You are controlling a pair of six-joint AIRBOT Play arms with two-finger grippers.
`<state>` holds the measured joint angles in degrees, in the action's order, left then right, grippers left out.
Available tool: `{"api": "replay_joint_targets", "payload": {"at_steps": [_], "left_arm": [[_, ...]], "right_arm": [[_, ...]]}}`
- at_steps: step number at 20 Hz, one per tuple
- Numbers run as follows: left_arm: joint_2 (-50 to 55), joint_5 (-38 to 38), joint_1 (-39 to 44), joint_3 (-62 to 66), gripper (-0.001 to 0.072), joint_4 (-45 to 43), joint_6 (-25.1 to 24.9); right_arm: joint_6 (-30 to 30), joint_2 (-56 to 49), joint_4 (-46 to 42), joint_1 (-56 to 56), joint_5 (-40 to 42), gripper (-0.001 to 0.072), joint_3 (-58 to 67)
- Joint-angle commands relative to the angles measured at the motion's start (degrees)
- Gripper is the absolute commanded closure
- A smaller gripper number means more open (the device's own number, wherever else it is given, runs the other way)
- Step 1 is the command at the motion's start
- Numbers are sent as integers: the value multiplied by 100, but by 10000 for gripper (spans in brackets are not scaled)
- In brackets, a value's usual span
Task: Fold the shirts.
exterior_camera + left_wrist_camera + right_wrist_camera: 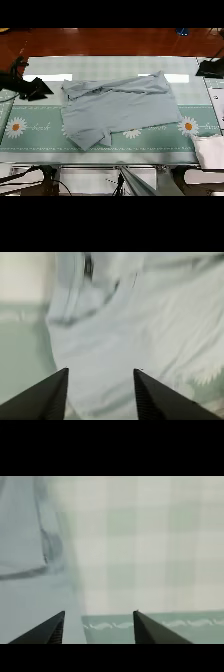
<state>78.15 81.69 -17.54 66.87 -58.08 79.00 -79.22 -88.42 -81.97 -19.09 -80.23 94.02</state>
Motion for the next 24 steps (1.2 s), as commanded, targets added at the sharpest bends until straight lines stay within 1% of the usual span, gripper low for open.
{"api": "replay_joint_targets", "payload": {"at_steps": [1, 2, 3, 5, 6, 8, 10, 12, 15, 16, 17, 18, 19, 20, 21, 24], "left_arm": [[-507, 385, -199, -1458, 158, -33, -129], [-586, 319, -199, -1967, 127, 63, -280], [-638, 271, -203, -2371, 113, 92, -391], [-651, 155, -203, -2973, 113, 94, -595], [-654, 2, -201, -3187, 113, 125, -597], [-640, -387, -192, -3558, 113, 527, -684], [-634, -793, -98, -3768, 114, 953, -813], [-625, -1220, 146, -3803, 116, 1062, -804], [-479, -1624, 649, -3801, 133, 1344, -802], [-387, -1718, 817, -3801, 155, 1469, -802], [-302, -1746, 942, -3799, 376, 1528, -811], [-251, -1759, 1008, -3801, 529, 1526, -826], [-243, -1729, 1010, -3799, 675, 1528, -951], [-256, -1716, 984, -3799, 679, 1526, -962], [-269, -1709, 938, -3799, 680, 1526, -960], [-313, -1665, 898, -3797, 680, 1528, -1008]], "right_arm": [[225, 278, 310, -560, -490, 192, -581], [334, 308, 531, -645, -490, 192, -833], [457, 339, 750, -706, -476, 192, -1073], [616, 341, 1047, -726, -376, 192, -1349], [632, 341, 1165, -721, -293, 192, -1405], [649, 341, 1276, -721, -164, 192, -1416], [654, 341, 1268, -721, -157, 192, -1416], [651, 341, 1272, -721, -157, 192, -1416], [647, 341, 1279, -721, -179, 192, -1416], [647, 341, 1276, -721, -197, 192, -1416], [647, 341, 1268, -723, -214, 192, -1416], [649, 341, 1239, -723, -229, 192, -1416], [651, 341, 1137, -723, -227, 190, -1416], [651, 341, 883, -730, -227, 170, -1421], [649, 341, 723, -787, -201, 170, -1467], [649, 341, 946, -1303, -199, 170, -1921]]}}
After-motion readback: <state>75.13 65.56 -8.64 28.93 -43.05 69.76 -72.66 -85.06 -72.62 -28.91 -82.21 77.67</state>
